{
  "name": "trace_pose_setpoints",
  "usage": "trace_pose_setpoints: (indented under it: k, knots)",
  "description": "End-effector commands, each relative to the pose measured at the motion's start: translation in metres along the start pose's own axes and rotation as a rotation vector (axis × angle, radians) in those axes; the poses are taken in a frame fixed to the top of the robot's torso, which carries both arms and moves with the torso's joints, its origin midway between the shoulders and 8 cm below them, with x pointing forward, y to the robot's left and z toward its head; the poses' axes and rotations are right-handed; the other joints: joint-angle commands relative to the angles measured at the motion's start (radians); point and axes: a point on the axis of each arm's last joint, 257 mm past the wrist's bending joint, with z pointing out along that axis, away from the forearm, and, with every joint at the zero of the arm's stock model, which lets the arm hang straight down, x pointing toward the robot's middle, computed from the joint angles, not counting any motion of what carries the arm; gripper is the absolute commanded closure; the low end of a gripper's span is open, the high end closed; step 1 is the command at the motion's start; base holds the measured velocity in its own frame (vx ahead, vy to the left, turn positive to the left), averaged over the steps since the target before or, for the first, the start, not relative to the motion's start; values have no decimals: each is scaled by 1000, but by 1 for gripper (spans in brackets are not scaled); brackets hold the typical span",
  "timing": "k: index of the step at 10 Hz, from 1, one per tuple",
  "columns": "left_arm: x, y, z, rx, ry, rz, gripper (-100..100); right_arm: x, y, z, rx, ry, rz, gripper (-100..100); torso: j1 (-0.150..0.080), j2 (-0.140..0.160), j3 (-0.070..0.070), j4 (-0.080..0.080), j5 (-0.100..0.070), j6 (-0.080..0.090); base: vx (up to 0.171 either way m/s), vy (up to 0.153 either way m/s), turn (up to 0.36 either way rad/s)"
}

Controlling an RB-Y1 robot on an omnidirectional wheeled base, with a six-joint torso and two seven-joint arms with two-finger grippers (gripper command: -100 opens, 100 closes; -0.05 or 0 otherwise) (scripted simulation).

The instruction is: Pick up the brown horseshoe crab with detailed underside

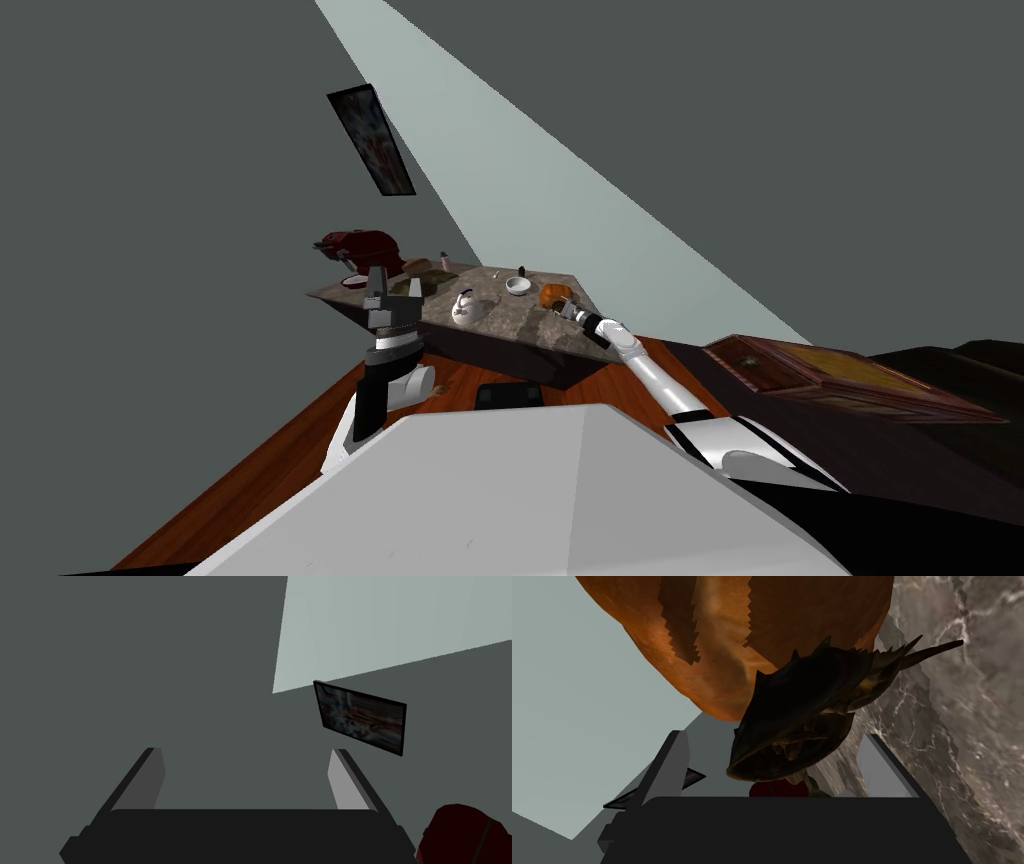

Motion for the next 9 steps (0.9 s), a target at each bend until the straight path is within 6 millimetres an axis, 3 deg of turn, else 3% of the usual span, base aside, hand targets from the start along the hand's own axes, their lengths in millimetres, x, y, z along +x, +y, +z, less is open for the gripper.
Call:
trace_pose_setpoints:
  k: [1,2,3,4,5,6,7,9]
  knots:
    - [0,0,0,0,0,0,0,22,-1,-12,-7,19,11,-100,0,0,0,0,0,0,10,53,98]
    - [0,0,0,0,0,0,0,20,-3,-12,-2,13,5,-100,0,0,0,0,0,0,11,51,47]
    - [0,0,0,0,0,0,0,40,-3,-24,-10,33,18,-100,0,0,0,0,0,0,15,73,86]
    - [0,0,0,0,0,0,0,38,-6,-25,0,24,10,-100,1,0,0,0,0,0,18,76,41]
    - [0,0,0,0,0,0,0,56,-9,-38,1,38,9,-100,1,0,0,0,0,0,20,84,100]
    - [0,0,0,0,0,0,0,55,-11,-38,7,32,14,-100,2,0,0,0,0,0,19,65,38]
    - [0,0,0,0,0,0,0,72,-15,-52,10,46,21,-100,1,0,0,0,0,0,17,85,86]
    - [0,0,0,0,0,0,0,70,-17,-52,20,39,17,-100,1,0,0,0,0,0,14,51,16]
